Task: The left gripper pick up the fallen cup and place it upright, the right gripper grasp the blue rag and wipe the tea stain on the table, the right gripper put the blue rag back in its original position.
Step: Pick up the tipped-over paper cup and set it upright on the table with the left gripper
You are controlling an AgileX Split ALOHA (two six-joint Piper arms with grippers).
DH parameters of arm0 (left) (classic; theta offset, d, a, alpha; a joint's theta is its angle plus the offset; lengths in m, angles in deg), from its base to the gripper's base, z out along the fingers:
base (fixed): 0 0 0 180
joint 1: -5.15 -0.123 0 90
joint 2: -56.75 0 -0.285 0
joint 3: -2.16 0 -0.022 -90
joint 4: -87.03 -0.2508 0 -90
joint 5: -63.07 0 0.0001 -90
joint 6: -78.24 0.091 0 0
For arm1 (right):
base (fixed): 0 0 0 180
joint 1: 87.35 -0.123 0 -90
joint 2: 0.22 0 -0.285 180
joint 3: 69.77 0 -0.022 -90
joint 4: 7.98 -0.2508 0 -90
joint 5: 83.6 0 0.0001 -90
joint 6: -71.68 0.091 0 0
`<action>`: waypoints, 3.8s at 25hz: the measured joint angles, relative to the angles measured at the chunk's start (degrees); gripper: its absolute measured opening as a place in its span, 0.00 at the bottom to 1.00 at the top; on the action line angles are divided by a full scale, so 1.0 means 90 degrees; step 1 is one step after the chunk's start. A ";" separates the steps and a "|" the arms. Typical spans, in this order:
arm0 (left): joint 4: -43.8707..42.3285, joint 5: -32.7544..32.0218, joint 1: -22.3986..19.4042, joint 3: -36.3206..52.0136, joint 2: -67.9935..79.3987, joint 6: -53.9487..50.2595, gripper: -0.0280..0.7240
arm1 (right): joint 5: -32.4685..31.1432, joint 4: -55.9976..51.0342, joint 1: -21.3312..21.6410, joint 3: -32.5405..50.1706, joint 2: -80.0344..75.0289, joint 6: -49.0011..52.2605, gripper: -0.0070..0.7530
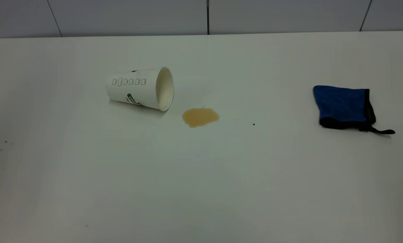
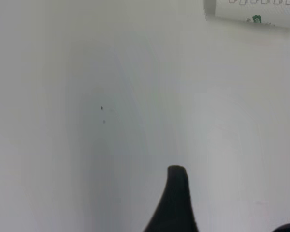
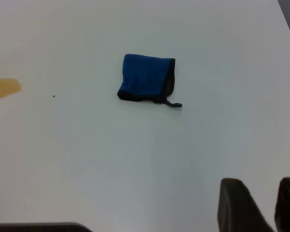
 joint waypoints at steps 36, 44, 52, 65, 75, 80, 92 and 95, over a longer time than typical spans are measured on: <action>-0.3601 -0.2150 0.2924 -0.7056 0.8424 -0.1793 0.93 | 0.0000 0.0000 0.0000 0.0000 0.0000 0.0000 0.32; -0.4573 -0.1974 0.2914 -0.7070 0.8773 -0.2310 0.84 | 0.0000 0.0090 0.0000 0.0000 0.0000 0.0000 0.32; -0.5139 -0.2121 0.2867 -0.7101 0.8891 -0.2339 0.20 | 0.0000 0.0102 0.0000 0.0000 0.0000 0.0000 0.32; -0.2789 -0.2543 0.2076 -0.7168 0.7056 0.0111 0.05 | 0.0000 0.0102 0.0000 0.0000 0.0000 0.0000 0.32; 0.0742 -0.2098 0.0438 -0.7162 0.6773 0.2061 0.05 | 0.0000 0.0102 0.0000 0.0000 0.0000 0.0000 0.32; 0.1508 -0.1770 0.0061 -0.7162 0.7123 0.2513 0.05 | 0.0000 0.0102 0.0000 0.0000 0.0000 0.0000 0.32; 0.2118 -0.0810 0.0009 -0.7162 0.7646 0.2884 0.15 | 0.0000 0.0102 0.0000 0.0000 0.0000 -0.0006 0.32; 0.2132 -0.0778 0.0009 -0.7162 0.7659 0.2884 0.28 | 0.0000 0.0102 0.0000 0.0000 0.0000 -0.0006 0.32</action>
